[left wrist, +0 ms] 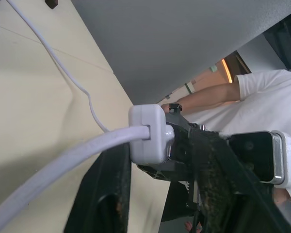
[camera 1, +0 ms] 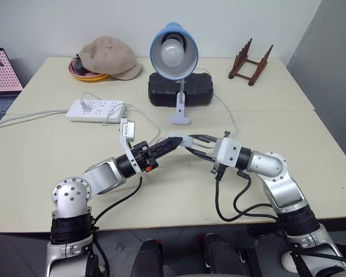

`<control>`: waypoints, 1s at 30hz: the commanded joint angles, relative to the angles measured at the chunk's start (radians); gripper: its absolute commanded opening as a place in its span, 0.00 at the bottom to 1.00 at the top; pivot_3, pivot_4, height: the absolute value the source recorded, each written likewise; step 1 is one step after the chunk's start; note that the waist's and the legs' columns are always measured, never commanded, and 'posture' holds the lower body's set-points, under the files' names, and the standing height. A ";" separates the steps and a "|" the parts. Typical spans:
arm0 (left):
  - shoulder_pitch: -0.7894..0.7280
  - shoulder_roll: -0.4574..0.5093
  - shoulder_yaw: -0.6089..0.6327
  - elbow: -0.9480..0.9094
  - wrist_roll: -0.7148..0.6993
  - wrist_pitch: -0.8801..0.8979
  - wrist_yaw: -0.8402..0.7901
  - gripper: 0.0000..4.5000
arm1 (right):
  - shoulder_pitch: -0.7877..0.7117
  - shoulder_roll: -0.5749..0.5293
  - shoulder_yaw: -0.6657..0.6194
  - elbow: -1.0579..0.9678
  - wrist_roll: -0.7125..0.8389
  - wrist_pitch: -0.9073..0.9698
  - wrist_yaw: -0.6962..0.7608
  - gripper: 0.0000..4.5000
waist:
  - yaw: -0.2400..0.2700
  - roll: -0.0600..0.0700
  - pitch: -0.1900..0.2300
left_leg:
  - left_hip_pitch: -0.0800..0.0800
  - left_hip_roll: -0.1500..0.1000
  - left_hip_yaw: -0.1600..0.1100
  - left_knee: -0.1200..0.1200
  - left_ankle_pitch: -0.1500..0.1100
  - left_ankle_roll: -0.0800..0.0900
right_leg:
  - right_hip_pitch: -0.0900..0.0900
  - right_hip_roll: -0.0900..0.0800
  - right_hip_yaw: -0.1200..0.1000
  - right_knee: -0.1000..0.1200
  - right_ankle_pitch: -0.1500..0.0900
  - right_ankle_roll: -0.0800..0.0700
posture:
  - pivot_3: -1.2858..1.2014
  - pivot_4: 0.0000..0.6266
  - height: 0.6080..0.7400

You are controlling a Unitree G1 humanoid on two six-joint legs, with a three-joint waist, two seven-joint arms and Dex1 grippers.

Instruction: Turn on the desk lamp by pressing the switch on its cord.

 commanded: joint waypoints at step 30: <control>0.202 0.271 0.102 -0.255 0.034 -0.022 -0.058 0.89 | -0.176 0.075 0.012 0.212 0.124 0.085 0.070 0.24 | -0.003 0.000 0.001 | -0.001 0.001 0.000 -0.003 0.000 0.000 | -0.002 0.000 0.000 -0.002 -0.002 -0.004 | 0.52 0.24 1.00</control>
